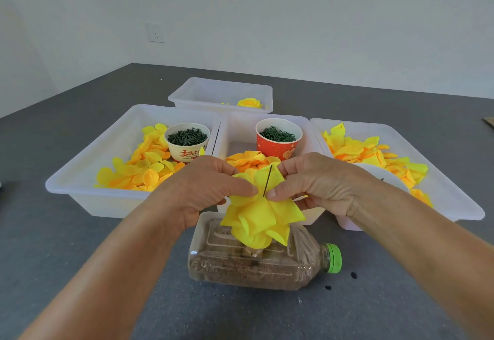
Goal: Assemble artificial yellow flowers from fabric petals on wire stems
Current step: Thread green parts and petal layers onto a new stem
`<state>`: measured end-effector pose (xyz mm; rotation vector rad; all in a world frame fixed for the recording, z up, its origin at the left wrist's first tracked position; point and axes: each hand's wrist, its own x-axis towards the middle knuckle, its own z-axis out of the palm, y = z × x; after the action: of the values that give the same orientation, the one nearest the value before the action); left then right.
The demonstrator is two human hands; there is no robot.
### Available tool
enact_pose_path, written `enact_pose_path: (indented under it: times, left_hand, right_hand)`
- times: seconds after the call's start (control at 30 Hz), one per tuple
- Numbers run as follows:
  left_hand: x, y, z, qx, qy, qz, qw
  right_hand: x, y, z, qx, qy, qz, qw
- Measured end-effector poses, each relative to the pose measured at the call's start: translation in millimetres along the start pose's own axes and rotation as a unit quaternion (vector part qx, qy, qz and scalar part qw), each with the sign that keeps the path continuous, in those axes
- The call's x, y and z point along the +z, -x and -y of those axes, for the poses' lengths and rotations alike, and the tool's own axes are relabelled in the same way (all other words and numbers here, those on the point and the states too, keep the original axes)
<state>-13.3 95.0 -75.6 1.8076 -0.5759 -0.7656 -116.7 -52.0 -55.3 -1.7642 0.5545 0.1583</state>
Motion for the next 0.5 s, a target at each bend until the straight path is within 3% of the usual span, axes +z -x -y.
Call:
enact_pose_path:
  times: [0.5]
  left_hand:
    - [2.3,-0.8,6.6,0.007,-0.004,0.006,1.0]
  right_hand:
    - [4.5,0.2,-3.2,0.009,-0.035,0.014,0.999]
